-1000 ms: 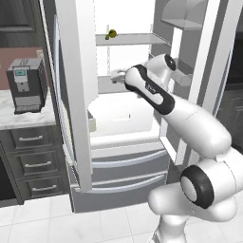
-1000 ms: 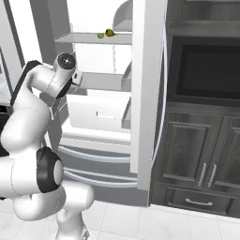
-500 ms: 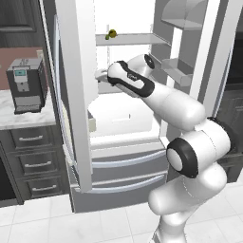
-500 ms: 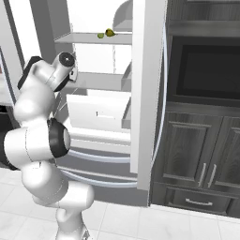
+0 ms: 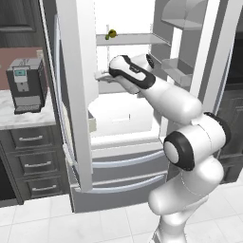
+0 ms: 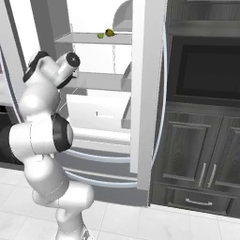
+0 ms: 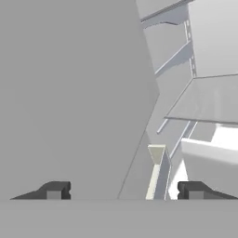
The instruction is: Take the lemon wedge from the fridge and place it on the plate with fish on the dining counter.
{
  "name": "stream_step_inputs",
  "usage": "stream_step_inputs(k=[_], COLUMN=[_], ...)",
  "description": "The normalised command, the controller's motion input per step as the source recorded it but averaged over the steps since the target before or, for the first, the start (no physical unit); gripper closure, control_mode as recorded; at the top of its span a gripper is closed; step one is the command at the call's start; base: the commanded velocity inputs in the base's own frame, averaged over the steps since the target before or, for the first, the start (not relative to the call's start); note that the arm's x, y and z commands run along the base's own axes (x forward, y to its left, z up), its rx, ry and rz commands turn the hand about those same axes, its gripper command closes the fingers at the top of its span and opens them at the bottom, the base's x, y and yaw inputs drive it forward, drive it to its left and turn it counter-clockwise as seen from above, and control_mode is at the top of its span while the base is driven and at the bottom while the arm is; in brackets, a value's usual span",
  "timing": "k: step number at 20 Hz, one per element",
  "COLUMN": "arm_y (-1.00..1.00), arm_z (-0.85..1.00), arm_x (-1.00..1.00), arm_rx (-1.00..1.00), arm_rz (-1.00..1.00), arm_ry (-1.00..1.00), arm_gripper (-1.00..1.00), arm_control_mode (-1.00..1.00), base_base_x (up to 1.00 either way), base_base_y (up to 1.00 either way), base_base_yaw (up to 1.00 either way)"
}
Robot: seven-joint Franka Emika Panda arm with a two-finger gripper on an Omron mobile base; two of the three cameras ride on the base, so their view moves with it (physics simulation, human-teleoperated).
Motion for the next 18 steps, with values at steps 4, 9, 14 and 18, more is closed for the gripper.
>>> stream_step_inputs(k=[4, 9, 14, 18], arm_y=[1.00, 1.00, 1.00, 1.00], arm_z=[0.00, -0.01, -0.11, -0.18], arm_x=[-0.05, -0.02, 0.00, 0.06], arm_rx=[0.00, 0.00, 0.00, 0.00], arm_rz=[0.06, 0.02, 0.00, 0.00], arm_ry=[-0.03, -0.04, -0.01, 0.01], arm_gripper=[-1.00, -1.00, -1.00, -1.00], arm_control_mode=[-1.00, -1.00, -1.00, -1.00], base_base_x=[0.00, 0.00, 0.00, 0.00], base_base_y=[0.00, 0.00, 0.00, 0.00], base_base_yaw=[0.00, 0.00, 0.00, 0.00])
